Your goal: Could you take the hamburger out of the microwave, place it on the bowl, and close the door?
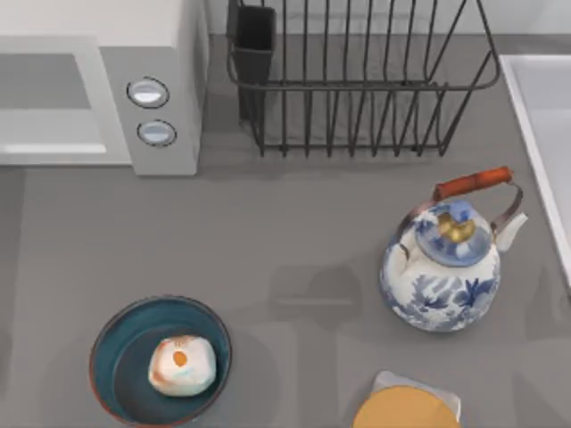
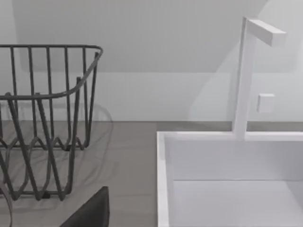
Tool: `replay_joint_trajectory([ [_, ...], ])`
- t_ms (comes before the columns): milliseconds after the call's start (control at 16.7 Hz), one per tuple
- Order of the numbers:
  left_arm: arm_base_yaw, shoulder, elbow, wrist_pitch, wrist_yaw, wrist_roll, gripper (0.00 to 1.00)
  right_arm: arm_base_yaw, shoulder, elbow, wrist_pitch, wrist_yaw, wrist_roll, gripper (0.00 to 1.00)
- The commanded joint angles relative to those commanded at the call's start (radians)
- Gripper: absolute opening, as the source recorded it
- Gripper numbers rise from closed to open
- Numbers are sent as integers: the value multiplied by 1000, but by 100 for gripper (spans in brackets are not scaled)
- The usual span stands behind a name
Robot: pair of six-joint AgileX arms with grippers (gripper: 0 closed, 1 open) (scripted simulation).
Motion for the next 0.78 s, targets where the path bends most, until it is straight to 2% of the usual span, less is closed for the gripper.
replay_joint_trajectory([
  [300,-88,-161,-204,98,-43,-98,0,0,0,0,0,0,0,100],
  [660,-92,-171,-219,104,-44,-108,0,0,0,0,0,0,0,100],
  [780,-129,-208,-256,119,-70,-145,0,0,0,0,0,0,0,100],
])
